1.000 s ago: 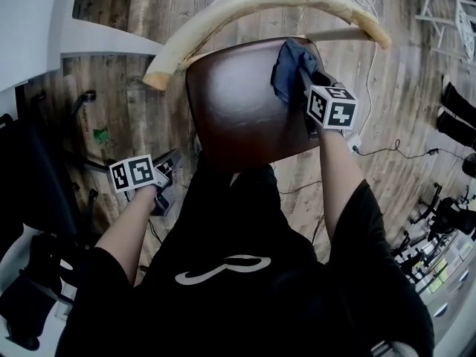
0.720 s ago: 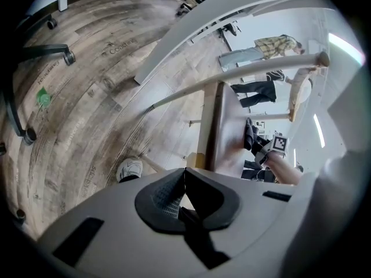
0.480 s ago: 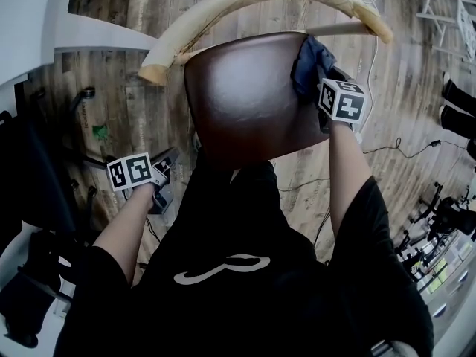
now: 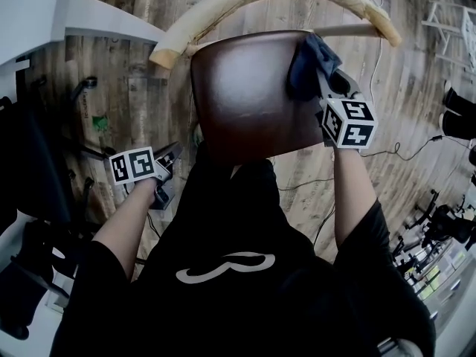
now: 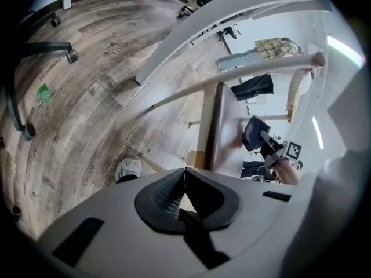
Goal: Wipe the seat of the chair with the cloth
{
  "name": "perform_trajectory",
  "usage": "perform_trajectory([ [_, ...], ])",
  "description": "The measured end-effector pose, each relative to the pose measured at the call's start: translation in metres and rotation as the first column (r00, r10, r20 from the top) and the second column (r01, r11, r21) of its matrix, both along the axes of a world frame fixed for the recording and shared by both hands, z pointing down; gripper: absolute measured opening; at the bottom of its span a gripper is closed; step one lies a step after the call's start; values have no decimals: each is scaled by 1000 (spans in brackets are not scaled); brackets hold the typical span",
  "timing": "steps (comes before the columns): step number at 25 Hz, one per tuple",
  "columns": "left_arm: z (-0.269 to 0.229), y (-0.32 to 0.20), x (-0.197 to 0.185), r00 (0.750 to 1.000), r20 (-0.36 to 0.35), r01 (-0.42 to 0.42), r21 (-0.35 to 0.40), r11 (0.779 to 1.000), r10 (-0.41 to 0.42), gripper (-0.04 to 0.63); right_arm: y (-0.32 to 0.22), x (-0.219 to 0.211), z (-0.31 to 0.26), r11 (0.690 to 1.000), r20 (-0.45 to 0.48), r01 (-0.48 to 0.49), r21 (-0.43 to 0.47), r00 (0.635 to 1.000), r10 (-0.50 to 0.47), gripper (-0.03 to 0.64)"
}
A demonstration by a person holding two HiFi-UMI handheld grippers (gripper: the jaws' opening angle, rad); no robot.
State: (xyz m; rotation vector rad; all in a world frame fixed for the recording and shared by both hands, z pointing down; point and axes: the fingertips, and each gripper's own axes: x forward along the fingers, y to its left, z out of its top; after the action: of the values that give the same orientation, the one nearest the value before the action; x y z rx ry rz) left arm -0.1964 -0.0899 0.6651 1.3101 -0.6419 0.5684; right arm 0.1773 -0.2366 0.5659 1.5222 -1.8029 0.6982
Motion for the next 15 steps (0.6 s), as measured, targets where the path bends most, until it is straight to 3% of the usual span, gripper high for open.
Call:
perform_trajectory([
  [3, -3, 1, -3, 1000, -1, 10, 6, 1000, -10, 14, 7, -40, -26, 992, 40, 121, 33, 992, -123, 49],
  [6, -4, 2, -5, 1000, 1, 24, 12, 1000, -24, 14, 17, -86, -46, 965, 86, 256, 57, 962, -260, 49],
  [15, 1, 21, -16, 999, 9, 51, 1, 999, -51, 14, 54, -229, -51, 889, 354, 454, 62, 823, -445, 49],
])
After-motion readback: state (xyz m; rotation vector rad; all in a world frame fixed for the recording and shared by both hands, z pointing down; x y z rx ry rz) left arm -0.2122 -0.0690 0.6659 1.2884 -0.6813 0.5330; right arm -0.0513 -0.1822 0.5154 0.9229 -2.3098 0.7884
